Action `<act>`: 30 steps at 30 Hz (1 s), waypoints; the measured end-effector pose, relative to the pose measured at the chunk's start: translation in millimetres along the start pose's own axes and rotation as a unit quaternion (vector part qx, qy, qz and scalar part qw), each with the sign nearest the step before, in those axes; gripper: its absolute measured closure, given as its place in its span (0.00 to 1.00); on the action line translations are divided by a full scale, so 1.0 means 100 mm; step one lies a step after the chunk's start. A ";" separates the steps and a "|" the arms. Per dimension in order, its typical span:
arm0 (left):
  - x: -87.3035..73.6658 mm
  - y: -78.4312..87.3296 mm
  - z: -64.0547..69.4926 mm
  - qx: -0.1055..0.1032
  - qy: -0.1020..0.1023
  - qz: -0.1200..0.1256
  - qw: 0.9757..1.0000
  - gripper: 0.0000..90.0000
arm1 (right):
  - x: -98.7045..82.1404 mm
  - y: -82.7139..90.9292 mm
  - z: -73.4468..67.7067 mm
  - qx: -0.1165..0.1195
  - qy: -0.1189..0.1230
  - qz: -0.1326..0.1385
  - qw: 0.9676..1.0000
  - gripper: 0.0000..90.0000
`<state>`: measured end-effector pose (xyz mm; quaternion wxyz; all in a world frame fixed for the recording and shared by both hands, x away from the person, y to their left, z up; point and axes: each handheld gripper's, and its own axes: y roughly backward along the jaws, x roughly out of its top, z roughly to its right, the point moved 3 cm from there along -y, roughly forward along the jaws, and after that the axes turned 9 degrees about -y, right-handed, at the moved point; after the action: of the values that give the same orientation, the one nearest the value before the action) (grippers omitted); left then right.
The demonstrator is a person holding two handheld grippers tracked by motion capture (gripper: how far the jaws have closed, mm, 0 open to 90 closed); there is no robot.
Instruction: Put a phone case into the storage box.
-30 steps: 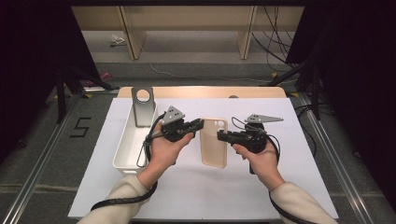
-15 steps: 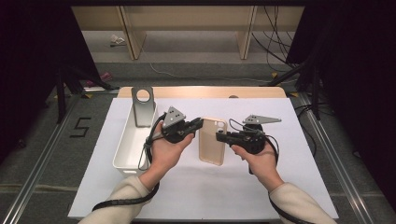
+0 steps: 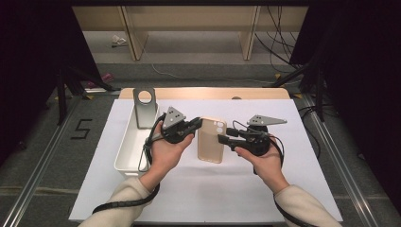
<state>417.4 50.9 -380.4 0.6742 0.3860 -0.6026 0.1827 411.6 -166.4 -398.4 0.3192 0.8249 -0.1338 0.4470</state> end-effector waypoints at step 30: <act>0.12 0.17 -0.23 0.036 -0.004 0.017 0.999 0.95 | -0.07 0.39 0.14 -0.055 0.061 0.038 0.996 0.19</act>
<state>423.1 75.6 -363.5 0.6540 0.4003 -0.6050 0.2145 397.5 -205.5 -394.1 0.3542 0.7718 -0.1693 0.5002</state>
